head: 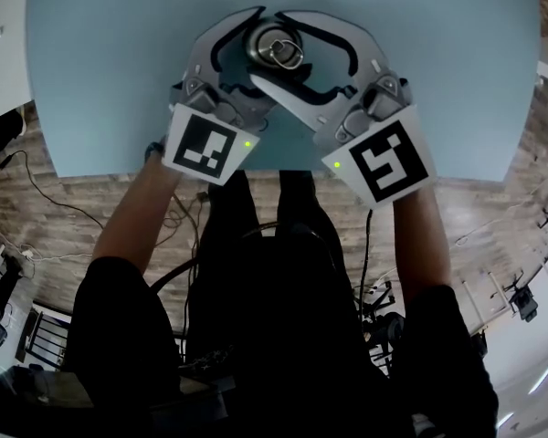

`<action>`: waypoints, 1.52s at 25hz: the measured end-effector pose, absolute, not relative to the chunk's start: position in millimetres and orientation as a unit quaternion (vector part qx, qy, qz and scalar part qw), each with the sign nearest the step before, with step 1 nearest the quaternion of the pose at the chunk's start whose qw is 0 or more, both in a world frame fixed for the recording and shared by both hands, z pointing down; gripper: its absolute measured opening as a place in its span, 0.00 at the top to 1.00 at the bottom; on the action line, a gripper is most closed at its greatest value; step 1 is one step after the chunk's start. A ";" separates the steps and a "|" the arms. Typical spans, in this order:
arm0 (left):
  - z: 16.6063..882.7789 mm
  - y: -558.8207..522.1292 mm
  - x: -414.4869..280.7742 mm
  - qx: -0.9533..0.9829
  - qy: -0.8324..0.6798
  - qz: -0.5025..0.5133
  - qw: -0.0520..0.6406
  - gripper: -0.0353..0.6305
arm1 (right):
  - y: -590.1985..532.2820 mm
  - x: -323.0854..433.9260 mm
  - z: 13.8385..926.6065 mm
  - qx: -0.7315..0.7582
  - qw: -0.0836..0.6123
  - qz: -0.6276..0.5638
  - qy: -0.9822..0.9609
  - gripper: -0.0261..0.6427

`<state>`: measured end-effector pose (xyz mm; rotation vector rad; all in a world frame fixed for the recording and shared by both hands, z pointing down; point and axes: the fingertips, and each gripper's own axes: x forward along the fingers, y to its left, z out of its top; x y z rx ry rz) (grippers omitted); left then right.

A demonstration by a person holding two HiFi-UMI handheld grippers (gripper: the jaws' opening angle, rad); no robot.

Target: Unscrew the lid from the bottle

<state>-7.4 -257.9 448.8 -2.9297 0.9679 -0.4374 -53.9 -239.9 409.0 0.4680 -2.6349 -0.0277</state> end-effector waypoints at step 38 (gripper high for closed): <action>456.4 -232.6 -0.8 -0.979 0.020 -0.198 0.043 0.39 | -222.3 -55.7 407.0 -0.129 0.235 -0.041 -0.963 0.57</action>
